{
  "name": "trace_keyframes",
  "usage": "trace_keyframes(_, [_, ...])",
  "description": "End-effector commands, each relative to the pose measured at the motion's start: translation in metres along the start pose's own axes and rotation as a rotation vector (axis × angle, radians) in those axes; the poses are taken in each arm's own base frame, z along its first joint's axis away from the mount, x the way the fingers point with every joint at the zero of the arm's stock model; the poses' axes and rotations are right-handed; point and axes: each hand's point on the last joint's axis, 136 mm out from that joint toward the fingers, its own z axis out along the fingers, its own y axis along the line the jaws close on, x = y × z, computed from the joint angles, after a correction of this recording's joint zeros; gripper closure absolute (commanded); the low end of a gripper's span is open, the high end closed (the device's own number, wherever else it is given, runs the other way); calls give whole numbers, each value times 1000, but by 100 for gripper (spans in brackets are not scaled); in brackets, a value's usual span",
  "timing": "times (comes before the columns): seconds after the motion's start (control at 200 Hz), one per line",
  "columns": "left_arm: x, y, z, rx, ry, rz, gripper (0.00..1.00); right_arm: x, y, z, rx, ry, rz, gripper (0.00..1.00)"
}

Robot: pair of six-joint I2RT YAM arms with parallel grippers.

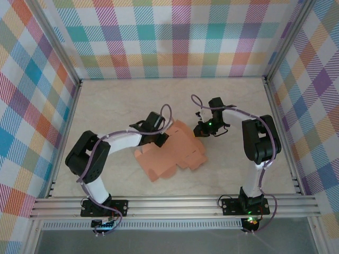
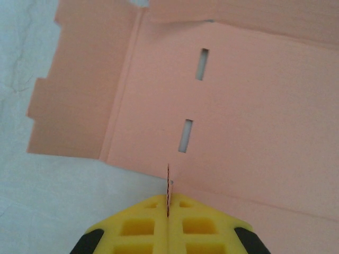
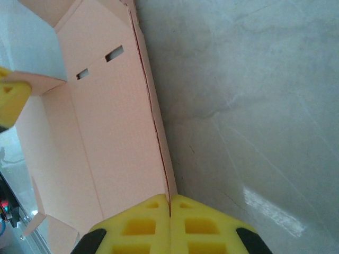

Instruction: Fold the paper box

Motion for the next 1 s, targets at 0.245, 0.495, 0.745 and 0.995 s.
trace_keyframes(0.245, [-23,-21,-10,-310,-207,307,97,-24,17,-18,-19,-76,-8,100])
trace_keyframes(0.495, [-21,-39,8,-426,-167,485,96,-25,19,-17,-35,-78,-7,100])
trace_keyframes(0.745, [-18,-51,19,-408,-174,480,96,-24,19,-16,-40,-77,-7,100])
trace_keyframes(0.995, [-24,-50,12,-212,-188,280,88,-23,20,-17,-42,-76,-12,100])
